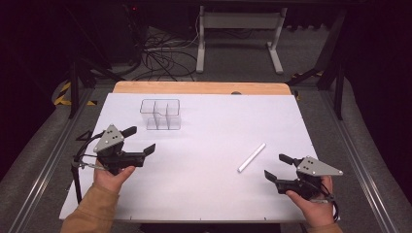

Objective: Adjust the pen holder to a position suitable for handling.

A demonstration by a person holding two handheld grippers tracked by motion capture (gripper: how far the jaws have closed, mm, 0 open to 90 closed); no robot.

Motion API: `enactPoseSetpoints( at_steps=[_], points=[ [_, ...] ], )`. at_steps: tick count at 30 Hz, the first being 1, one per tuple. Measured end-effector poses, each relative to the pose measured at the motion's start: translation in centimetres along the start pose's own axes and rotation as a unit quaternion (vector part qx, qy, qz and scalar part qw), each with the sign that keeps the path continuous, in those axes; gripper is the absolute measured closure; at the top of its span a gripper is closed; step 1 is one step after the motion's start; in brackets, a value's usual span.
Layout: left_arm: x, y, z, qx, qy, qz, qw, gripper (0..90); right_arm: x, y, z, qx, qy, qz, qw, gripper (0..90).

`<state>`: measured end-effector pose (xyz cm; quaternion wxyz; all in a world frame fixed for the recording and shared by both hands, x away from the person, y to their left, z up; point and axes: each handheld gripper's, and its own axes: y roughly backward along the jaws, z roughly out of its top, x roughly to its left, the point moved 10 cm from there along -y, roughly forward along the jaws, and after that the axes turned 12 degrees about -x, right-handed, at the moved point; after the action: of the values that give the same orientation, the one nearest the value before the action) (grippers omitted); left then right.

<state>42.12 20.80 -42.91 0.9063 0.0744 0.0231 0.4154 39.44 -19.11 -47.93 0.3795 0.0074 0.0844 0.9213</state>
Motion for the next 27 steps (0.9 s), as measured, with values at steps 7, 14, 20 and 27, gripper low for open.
enactPoseSetpoints(
  at_steps=[7, 14, 20, 27],
  points=[
    [0.5, -0.8, 0.7, 0.008, -0.004, -0.011, 0.9999, 14.7, -0.1, 0.2, 0.0, -0.001, -0.002, -0.001, 1.0, 21.4],
    [2.3, -2.2, 1.5, 0.057, -0.041, -0.021, 0.9973, 24.1, 0.0, 0.2, -0.1, -0.001, -0.002, 0.001, 1.0, 21.5],
    [3.7, -3.5, 1.4, 0.084, -0.073, -0.012, 0.9937, 27.5, 0.1, 0.2, -0.1, 0.0, -0.002, 0.004, 1.0, 21.6],
    [5.1, -5.3, 1.3, 0.122, -0.106, -0.017, 0.9867, 32.8, 0.1, 0.2, -0.3, 0.003, -0.003, 0.007, 1.0, 21.7]
  ],
)
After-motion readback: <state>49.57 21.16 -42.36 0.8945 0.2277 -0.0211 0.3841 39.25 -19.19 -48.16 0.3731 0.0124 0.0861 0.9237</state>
